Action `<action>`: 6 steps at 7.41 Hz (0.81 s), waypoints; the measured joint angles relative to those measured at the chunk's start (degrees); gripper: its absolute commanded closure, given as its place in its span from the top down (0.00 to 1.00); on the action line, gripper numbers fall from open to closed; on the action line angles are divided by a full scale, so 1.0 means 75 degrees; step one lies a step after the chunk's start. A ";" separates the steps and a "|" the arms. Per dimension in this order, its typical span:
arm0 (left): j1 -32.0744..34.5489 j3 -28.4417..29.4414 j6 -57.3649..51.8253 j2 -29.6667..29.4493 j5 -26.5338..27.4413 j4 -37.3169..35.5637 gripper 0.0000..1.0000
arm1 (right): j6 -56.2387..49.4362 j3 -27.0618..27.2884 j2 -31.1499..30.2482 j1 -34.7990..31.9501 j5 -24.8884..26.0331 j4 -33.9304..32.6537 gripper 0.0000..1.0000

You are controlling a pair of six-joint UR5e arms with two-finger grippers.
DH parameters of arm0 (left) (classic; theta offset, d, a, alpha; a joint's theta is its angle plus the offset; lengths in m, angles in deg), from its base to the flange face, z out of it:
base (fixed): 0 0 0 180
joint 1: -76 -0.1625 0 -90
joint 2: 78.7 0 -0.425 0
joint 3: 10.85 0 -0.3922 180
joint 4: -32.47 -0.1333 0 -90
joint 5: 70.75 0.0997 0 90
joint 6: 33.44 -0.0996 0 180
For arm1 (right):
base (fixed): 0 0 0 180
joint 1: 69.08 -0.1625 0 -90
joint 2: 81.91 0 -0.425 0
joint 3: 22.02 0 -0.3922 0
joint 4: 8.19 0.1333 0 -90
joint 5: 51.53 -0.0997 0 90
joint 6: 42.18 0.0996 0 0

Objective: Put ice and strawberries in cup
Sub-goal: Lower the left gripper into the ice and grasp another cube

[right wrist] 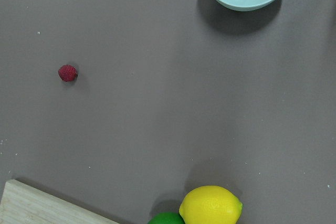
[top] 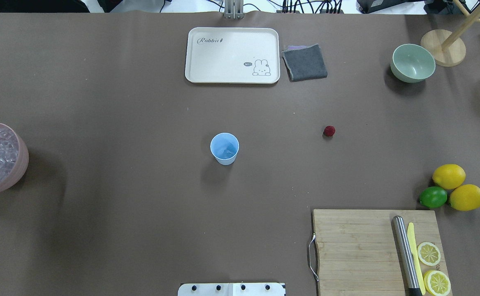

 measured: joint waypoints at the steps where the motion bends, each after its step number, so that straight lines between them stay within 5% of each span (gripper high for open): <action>1: 0.0076 -0.0052 -0.0054 -0.0001 -0.0210 -0.0008 0.00 | 0.0003 0.0004 -0.0003 -0.0003 -0.0007 0.0000 1.00; 6: 0.0684 -0.0089 -0.0135 -0.0372 -0.0768 -0.0383 0.00 | 0.0012 0.0172 -0.0135 -0.0010 -0.0053 0.0011 1.00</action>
